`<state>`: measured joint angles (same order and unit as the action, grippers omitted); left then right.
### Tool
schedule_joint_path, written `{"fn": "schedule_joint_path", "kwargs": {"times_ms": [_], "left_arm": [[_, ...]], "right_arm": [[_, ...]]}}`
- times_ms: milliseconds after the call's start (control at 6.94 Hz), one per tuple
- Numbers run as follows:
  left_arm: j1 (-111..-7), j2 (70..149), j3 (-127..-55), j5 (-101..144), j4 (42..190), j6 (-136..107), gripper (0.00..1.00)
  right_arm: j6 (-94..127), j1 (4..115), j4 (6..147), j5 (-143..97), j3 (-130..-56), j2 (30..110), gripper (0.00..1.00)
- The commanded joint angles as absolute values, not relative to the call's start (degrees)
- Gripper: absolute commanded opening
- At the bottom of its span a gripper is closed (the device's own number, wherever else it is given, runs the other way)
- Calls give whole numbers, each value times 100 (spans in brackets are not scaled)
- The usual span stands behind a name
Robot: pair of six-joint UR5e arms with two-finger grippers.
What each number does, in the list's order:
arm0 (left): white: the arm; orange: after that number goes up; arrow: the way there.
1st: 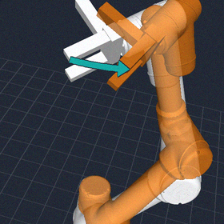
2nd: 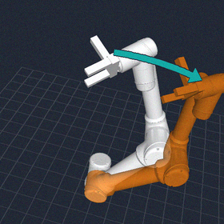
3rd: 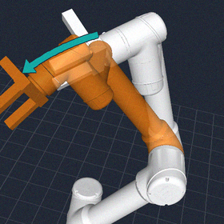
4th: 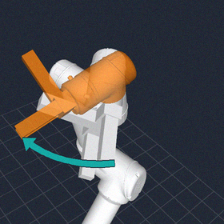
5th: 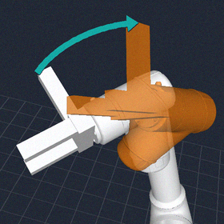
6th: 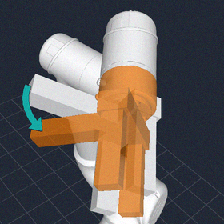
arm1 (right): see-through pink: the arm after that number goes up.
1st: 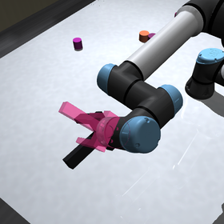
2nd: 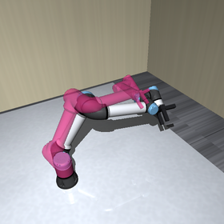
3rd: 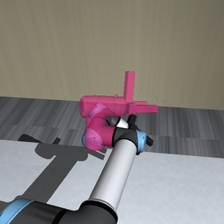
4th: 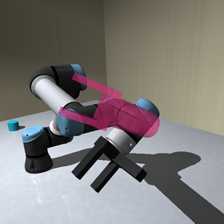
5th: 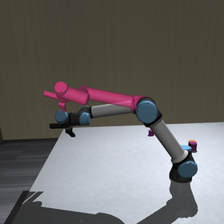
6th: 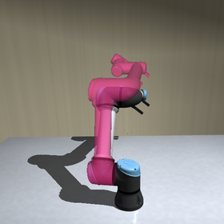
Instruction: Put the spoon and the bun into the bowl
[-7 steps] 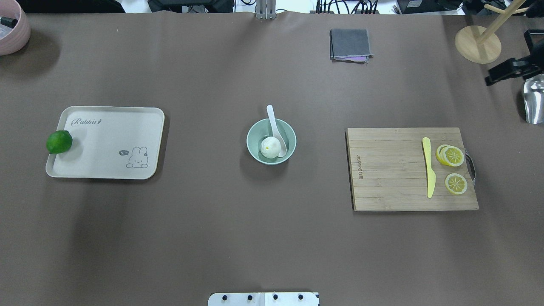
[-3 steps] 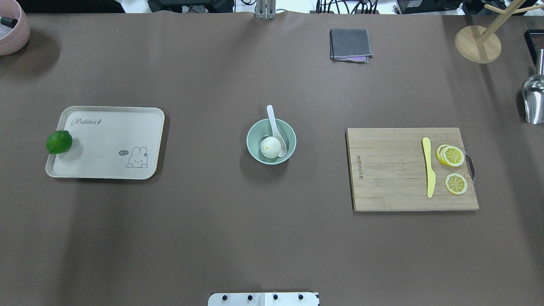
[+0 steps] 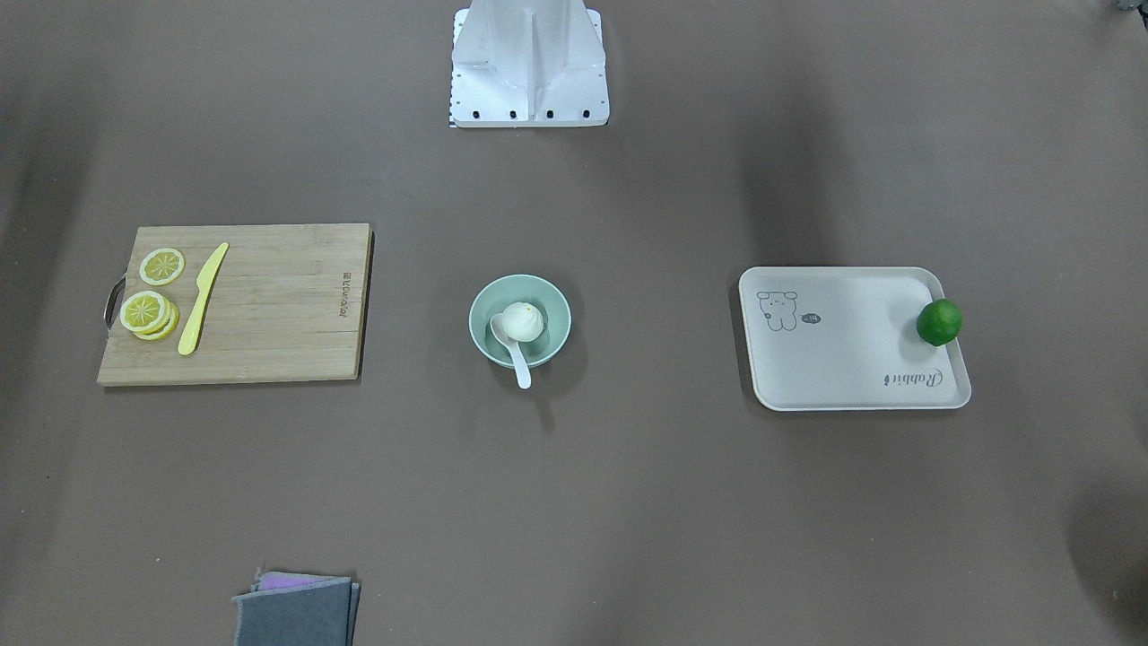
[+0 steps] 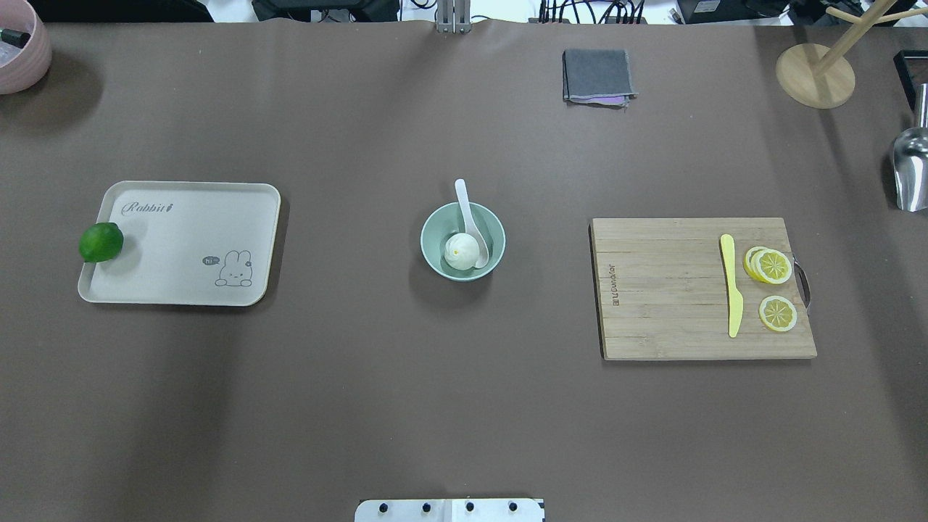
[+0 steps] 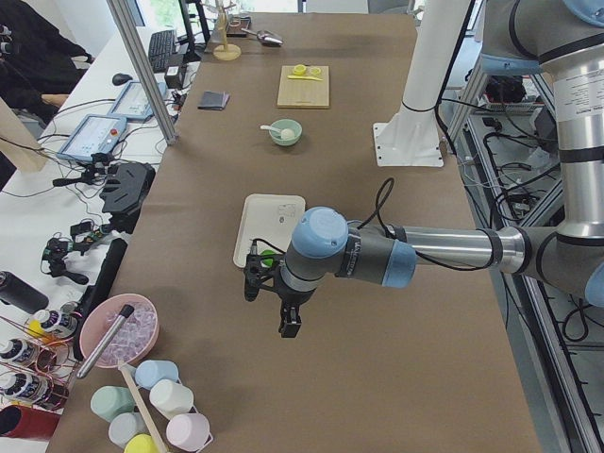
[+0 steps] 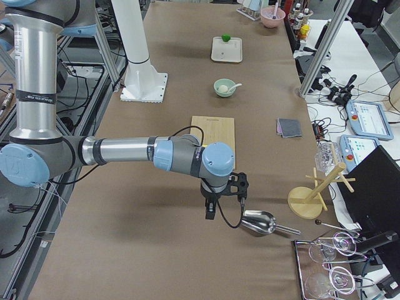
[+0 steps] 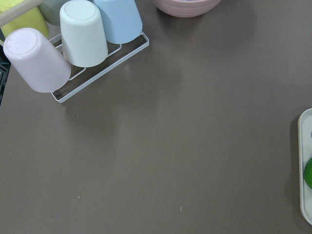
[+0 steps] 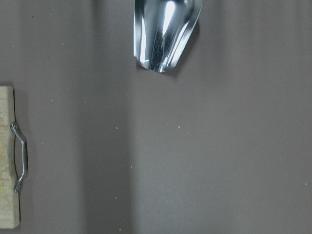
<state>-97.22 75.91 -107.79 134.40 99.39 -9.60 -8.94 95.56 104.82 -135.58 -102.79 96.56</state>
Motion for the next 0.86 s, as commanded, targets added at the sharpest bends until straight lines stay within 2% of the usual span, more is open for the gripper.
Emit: {"fn": "schedule_joint_path", "kwargs": {"times_ms": [0,720], "left_arm": [[-9659,7568,-10741,13456,9879,-958,98],[-9650,7620,-10740,13465,9888,-958,98]], "right_arm": [[-950,9633,10749,-13447,-10836,10045,100],[-940,9624,10705,-13491,-10784,10055,100]]}}
